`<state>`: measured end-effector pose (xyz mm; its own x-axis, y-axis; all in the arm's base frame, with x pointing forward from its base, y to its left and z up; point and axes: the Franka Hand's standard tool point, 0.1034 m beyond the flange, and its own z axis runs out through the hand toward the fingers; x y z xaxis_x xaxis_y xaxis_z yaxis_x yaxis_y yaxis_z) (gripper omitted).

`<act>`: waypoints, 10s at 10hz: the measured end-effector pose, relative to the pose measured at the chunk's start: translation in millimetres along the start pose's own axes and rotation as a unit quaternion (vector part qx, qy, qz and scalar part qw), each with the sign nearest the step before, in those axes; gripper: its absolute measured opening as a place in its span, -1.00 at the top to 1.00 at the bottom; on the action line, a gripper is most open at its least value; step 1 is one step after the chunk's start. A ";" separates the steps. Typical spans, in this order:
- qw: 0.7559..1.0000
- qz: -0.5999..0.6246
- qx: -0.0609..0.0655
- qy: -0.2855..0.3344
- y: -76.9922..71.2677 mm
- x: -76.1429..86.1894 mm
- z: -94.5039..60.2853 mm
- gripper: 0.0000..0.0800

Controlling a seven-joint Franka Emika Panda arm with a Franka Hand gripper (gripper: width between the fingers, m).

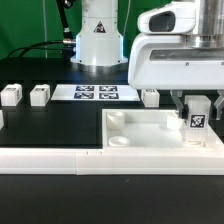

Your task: Assemble square table

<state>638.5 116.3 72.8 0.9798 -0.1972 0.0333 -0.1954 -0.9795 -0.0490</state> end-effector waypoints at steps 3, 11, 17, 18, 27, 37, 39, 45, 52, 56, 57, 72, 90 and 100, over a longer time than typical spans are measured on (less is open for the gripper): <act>0.996 0.086 0.000 0.000 2.1 0.5 0.3 0.28; 0.806 0.589 0.023 -0.055 12.5 -2.8 2.4 0.27; 0.859 0.510 0.036 -0.031 3.5 -2.6 2.8 0.00; 0.901 0.432 0.038 -0.030 -5.1 -6.3 3.3 -0.35; 1.000 -0.020 0.012 -0.006 -11.2 -10.4 5.8 -0.60; 0.950 0.311 0.007 -0.012 -1.5 -9.2 10.0 0.27; 0.875 0.483 0.016 -0.027 -4.3 -10.9 10.2 0.27; 0.742 0.666 0.053 -0.055 -6.8 -10.4 13.5 0.27; 0.942 0.332 0.046 -0.026 -14.1 -9.8 7.0 -0.62; 0.999 0.039 0.013 0.001 -6.5 -9.0 7.9 -0.62; 1.000 -0.016 0.011 0.000 -6.9 -10.2 9.7 -0.62; 0.956 0.293 -0.002 -0.010 0.6 -9.5 15.1 0.32; 0.991 0.134 0.004 0.006 -4.9 -5.7 2.8 -0.62; 0.996 0.091 0.004 0.018 0.6 -4.6 9.7 0.27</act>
Offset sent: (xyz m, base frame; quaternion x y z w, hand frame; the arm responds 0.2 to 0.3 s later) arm 0.0000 0.0000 0.0000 0.0000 0.0000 0.1938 0.9810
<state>634.3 117.0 62.9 0.9258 -0.3735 0.0588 -0.3697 -0.9268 -0.0660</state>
